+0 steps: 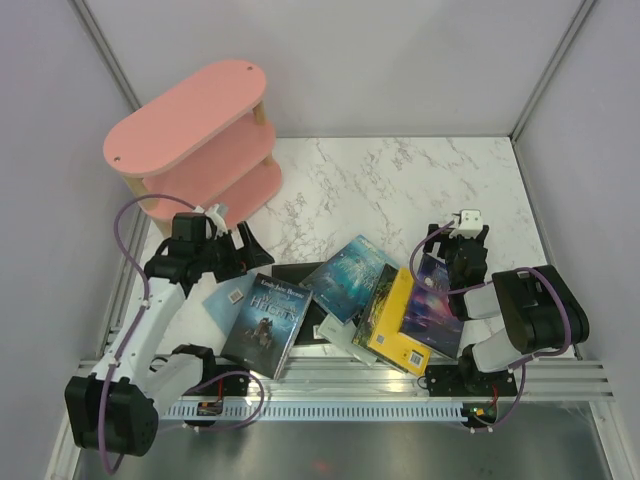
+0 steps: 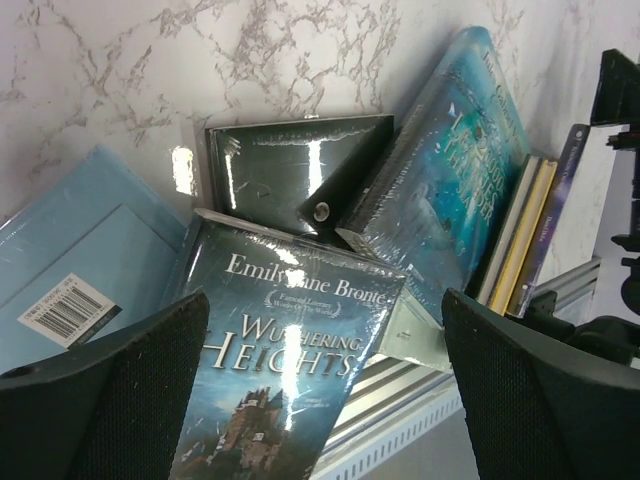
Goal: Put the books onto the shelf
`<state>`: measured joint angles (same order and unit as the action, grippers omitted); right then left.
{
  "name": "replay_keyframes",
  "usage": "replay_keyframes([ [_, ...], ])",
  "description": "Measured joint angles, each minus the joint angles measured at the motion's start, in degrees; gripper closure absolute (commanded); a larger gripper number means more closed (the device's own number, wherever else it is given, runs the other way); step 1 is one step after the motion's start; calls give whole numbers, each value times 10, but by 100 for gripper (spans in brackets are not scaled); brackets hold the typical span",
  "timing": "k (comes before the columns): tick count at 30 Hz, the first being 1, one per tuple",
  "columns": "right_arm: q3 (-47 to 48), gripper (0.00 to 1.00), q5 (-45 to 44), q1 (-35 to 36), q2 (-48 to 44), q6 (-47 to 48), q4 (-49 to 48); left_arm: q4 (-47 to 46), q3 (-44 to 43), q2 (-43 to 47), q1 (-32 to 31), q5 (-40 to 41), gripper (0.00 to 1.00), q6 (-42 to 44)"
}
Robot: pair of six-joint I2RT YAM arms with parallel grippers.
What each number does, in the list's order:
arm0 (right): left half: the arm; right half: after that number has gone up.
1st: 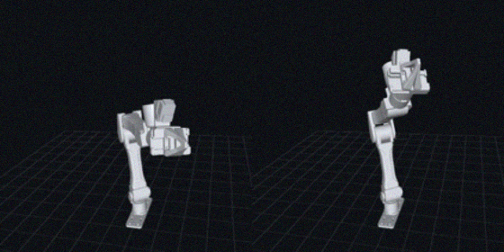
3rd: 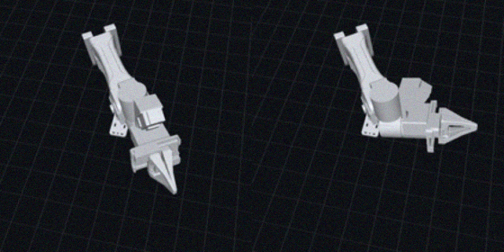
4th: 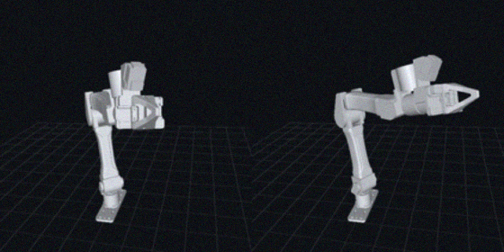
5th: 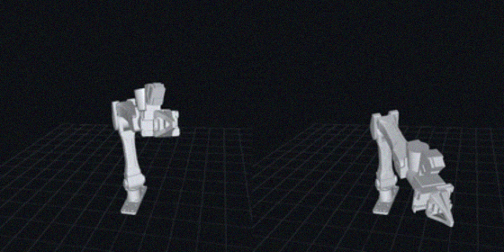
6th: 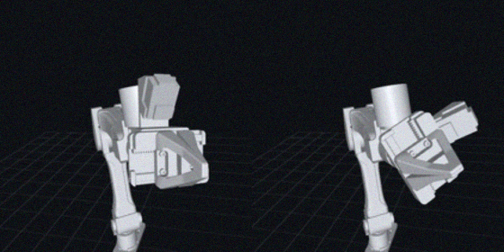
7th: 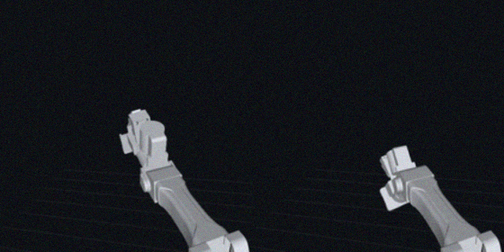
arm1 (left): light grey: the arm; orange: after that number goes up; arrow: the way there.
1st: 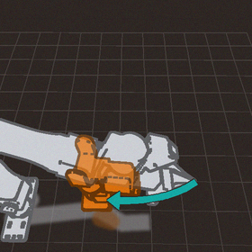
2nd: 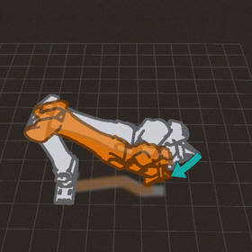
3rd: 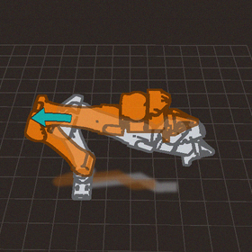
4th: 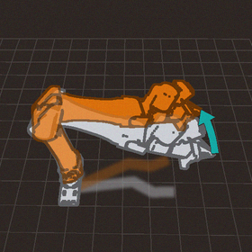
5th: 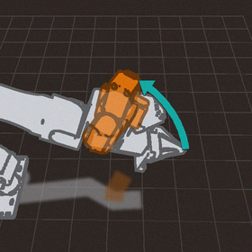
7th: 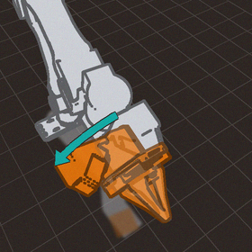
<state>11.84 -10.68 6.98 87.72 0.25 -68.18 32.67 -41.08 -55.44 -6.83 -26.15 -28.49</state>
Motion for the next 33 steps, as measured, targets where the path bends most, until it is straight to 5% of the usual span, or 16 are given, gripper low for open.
replay_keyframes([
  [12,8,2,-31,4,-13,-4,24,128,-111,-17,0,28,0,44],
  [16,108,2,-59,54,-120,-33,248,150,-111,11,0,75,0,49],
  [20,335,2,-44,89,-204,-169,487,175,-112,-15,0,109,0,49],
  [25,466,2,-53,283,-261,-271,616,177,-101,-72,0,109,0,49],
  [29,422,2,-4,334,-247,-459,648,175,-101,-78,0,109,0,49],
  [33,165,2,130,290,-203,-657,433,169,-101,-82,0,109,0,49],
])
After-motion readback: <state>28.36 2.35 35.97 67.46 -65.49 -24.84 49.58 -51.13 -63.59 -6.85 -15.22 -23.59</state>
